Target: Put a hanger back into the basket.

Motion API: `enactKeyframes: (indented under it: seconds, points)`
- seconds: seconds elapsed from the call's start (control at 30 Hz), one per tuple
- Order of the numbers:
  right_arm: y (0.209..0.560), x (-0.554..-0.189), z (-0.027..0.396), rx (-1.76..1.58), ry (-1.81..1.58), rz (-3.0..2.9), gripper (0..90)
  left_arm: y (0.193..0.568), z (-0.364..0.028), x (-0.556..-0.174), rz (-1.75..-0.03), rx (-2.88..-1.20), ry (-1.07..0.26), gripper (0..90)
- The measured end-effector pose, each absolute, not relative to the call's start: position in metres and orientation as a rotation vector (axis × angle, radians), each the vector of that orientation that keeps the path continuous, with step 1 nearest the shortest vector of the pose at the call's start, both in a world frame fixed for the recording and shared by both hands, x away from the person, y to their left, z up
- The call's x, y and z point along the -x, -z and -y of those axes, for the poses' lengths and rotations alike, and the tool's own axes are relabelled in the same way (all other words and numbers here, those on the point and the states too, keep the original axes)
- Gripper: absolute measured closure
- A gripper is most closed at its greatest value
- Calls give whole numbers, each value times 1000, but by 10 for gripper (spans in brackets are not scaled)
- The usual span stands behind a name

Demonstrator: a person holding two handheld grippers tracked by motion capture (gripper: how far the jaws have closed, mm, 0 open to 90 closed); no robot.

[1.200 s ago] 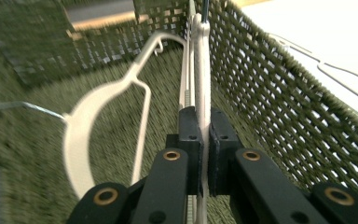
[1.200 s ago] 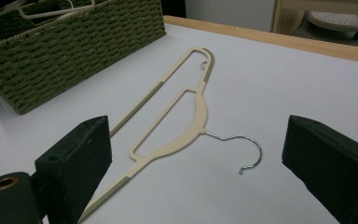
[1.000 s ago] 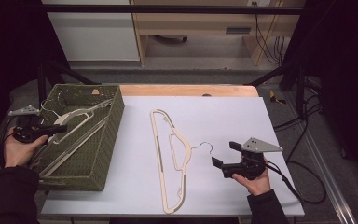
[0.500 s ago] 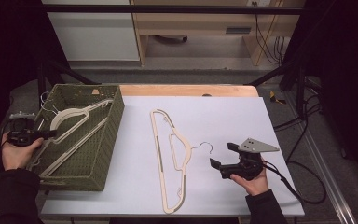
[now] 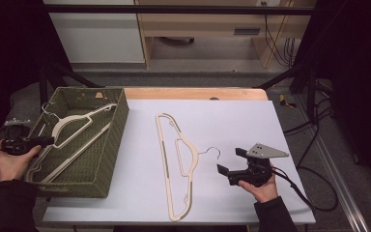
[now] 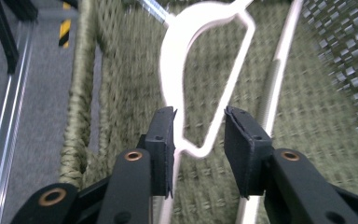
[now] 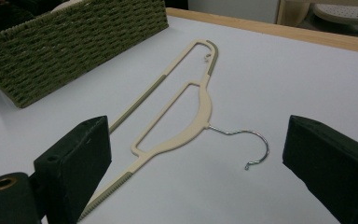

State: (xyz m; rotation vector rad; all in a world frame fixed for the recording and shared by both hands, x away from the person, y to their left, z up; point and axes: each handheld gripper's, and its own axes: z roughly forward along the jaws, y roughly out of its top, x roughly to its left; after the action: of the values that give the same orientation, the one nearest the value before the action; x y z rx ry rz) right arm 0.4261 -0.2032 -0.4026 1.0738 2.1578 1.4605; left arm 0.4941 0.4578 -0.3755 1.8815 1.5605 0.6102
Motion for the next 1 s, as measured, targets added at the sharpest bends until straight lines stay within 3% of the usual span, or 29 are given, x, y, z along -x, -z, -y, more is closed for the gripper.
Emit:
enactKeyframes:
  seconds: [0.2,0.5,0.83,1.0]
  points:
    - [400,-424,204,-1082,-1476,-2143,85,356,-436,-476,-1388,-1817,-697,439]
    - [402,-422,200,-1092,-1475,-2149,83,331,-379,-445,-1091,-1694,-676,204]
    - [408,-418,182,-1092,-1461,-2192,75,339,-292,-420,-865,-1737,-581,63]
    - [413,-417,173,-1093,-1437,-2211,71,354,-255,-415,-805,-1783,-532,59]
